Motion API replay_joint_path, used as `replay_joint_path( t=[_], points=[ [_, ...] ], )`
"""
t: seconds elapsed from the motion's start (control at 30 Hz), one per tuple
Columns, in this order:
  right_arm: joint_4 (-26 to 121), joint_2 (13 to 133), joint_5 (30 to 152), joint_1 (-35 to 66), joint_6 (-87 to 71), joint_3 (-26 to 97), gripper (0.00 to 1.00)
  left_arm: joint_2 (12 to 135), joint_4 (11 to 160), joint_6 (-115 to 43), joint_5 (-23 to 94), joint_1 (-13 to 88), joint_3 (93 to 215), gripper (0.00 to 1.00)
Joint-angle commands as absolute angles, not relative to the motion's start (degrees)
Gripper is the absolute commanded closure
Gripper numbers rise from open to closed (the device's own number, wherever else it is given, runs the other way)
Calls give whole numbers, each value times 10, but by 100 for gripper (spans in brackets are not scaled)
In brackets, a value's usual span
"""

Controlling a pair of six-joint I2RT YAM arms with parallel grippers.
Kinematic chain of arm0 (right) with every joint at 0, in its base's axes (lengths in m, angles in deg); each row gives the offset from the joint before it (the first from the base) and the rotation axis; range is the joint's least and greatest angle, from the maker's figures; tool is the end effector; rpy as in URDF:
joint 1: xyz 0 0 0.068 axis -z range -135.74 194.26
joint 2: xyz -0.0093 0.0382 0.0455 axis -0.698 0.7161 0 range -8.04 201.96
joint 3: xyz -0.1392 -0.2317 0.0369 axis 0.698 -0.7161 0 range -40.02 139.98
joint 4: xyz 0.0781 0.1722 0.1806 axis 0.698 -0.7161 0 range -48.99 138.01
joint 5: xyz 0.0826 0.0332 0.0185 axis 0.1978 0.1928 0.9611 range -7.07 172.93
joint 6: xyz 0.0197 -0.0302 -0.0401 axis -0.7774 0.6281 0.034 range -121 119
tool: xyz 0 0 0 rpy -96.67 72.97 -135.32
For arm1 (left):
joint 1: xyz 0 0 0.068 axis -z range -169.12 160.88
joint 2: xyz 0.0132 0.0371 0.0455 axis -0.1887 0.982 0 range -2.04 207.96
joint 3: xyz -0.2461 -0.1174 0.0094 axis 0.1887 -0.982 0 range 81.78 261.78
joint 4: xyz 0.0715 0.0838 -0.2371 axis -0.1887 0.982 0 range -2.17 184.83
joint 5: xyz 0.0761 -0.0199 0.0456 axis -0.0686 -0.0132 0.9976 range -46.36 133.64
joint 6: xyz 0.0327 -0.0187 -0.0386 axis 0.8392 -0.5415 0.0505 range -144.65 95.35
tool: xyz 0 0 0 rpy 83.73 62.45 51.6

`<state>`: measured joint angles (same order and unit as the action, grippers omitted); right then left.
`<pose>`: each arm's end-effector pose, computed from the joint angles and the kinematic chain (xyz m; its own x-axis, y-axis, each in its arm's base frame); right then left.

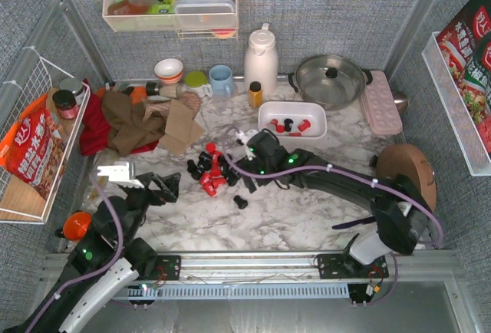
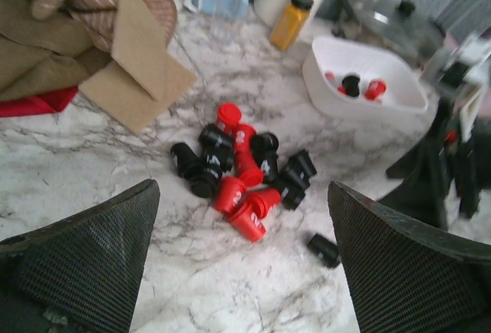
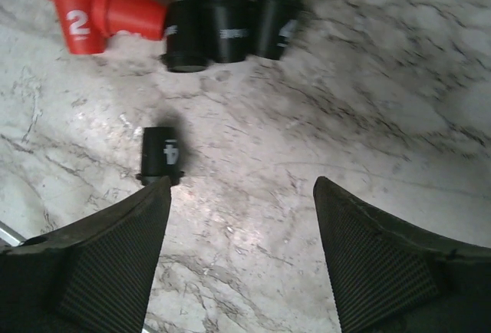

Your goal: Mix the coffee capsules in the storage basket

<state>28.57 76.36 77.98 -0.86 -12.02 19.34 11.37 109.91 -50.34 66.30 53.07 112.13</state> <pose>0.2278 0.2244 0.2501 -0.6119 -0.3448 -0.7118 -0.5559 0.8277 0.0770 0.0733 -0.0479 0.2940 -0.2053 -0.3540 -0.9124 0.2735 0.8744 -0.4007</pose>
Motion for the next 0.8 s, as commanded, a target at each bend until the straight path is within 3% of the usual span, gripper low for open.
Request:
replay_joint_path(
  t=[0.0, 0.4, 0.77],
  points=[
    [239, 821, 771, -49, -69, 248, 23, 47, 1057, -526, 734, 530, 1099, 1],
    [186, 974, 754, -127, -47, 351, 33, 89, 1103, -551, 763, 530, 1127, 1],
    [191, 1028, 768, -132, -57, 365, 44, 55, 1093, -549, 768, 530, 1117, 1]
  ],
)
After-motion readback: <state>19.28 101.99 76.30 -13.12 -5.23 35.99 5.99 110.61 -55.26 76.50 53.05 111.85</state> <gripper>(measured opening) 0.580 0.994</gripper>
